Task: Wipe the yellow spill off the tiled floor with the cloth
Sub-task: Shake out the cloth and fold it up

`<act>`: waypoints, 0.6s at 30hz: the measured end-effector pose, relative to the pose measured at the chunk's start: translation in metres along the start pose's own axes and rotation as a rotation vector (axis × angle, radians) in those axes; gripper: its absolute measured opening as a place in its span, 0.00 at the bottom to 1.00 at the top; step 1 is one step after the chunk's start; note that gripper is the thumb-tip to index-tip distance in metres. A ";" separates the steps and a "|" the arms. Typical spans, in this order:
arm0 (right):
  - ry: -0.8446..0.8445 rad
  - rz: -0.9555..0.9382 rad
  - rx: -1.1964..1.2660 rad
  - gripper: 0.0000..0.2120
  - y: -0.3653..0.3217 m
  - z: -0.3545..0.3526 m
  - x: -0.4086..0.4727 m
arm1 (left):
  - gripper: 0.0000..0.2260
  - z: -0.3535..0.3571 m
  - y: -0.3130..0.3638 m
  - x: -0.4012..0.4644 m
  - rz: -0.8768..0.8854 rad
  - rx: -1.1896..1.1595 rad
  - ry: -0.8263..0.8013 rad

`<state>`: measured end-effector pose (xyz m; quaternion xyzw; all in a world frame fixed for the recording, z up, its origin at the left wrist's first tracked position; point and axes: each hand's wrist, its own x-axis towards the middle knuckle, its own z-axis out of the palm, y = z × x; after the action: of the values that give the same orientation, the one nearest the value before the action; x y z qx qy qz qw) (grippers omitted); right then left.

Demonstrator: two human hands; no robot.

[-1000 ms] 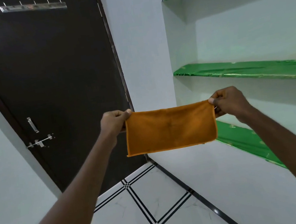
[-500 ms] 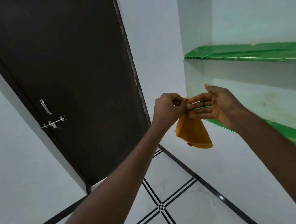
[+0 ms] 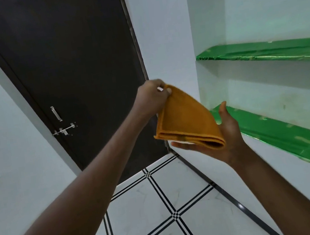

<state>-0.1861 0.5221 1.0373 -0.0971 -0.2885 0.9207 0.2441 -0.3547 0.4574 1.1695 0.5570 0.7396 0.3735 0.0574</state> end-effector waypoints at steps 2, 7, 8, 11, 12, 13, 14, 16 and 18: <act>0.148 -0.047 -0.086 0.37 0.002 0.009 -0.003 | 0.12 0.002 -0.029 -0.008 -0.133 0.000 -0.083; 0.433 -0.085 -0.364 0.17 0.021 0.022 -0.024 | 0.12 0.010 -0.085 -0.041 -0.239 -0.269 -0.254; 0.453 -0.064 -0.389 0.14 0.023 0.023 -0.030 | 0.11 0.014 -0.093 -0.046 -0.249 -0.313 -0.272; 0.552 -0.075 -0.424 0.15 0.039 0.025 -0.056 | 0.11 0.029 -0.120 -0.064 -0.279 -0.458 -0.336; 0.604 -0.096 -0.414 0.16 0.049 0.024 -0.068 | 0.11 0.036 -0.128 -0.073 -0.283 -0.505 -0.381; 0.653 -0.114 -0.405 0.17 0.057 0.022 -0.079 | 0.12 0.043 -0.134 -0.082 -0.289 -0.548 -0.419; 0.705 -0.132 -0.393 0.17 0.066 0.020 -0.093 | 0.13 0.051 -0.137 -0.091 -0.295 -0.590 -0.468; 0.811 -0.154 -0.376 0.20 0.085 0.017 -0.122 | 0.13 0.067 -0.138 -0.113 -0.313 -0.670 -0.557; 0.912 -0.179 -0.359 0.22 0.106 0.018 -0.152 | 0.13 0.084 -0.134 -0.135 -0.299 -0.715 -0.653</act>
<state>-0.1025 0.3610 0.9969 -0.5052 -0.3138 0.6957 0.4029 -0.3666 0.3676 0.9819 0.4782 0.5804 0.3974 0.5258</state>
